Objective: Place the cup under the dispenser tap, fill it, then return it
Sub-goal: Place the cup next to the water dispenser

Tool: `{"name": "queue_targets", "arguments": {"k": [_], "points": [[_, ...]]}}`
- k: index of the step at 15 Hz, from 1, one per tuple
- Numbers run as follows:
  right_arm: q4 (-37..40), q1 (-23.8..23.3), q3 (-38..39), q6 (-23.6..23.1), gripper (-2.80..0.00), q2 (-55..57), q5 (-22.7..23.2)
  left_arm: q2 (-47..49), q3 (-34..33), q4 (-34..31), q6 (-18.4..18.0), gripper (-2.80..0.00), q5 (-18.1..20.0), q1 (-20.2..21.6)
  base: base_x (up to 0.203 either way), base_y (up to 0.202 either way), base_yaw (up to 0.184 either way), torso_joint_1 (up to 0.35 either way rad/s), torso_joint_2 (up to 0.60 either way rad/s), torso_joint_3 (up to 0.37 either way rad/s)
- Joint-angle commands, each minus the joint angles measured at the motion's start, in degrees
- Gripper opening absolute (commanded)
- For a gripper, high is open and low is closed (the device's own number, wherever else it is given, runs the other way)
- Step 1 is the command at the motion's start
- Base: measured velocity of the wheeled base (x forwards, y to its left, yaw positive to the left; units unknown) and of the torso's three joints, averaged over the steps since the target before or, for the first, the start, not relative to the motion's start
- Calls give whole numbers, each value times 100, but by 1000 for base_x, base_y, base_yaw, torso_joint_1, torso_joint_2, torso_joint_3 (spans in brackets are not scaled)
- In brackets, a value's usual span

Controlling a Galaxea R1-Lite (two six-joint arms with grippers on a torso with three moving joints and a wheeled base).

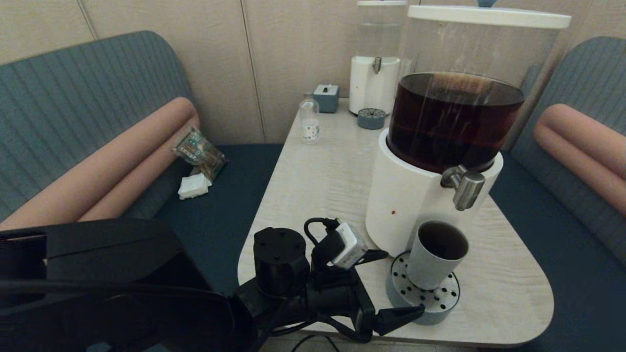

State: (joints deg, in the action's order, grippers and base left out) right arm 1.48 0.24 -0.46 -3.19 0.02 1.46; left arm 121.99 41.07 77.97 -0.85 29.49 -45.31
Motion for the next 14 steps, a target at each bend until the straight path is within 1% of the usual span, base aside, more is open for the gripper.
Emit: {"name": "queue_targets", "arguments": {"k": [1,2,3,7,9,14], "points": [[1,2,2,3,-280,-2,3,143,117,43,21,0,-63,-13,0,0,0,0,0,0],[1,2,-2,-6,-280,-2,3,206,228,43,54,0,-237,-13,0,0,0,0,0,0],[1,2,0,-6,-280,-2,3,217,273,43,59,0,-259,-13,0,0,0,0,0,0],[1,2,2,-6,-280,-2,3,341,507,35,72,0,-268,-22,0,0,0,0,0,0],[1,2,-6,-6,-280,-2,3,412,538,43,68,0,-263,-83,0,0,0,0,0,0],[1,2,-6,-6,-280,-2,3,600,867,37,103,0,-251,-170,0,0,0,0,0,0]]}}
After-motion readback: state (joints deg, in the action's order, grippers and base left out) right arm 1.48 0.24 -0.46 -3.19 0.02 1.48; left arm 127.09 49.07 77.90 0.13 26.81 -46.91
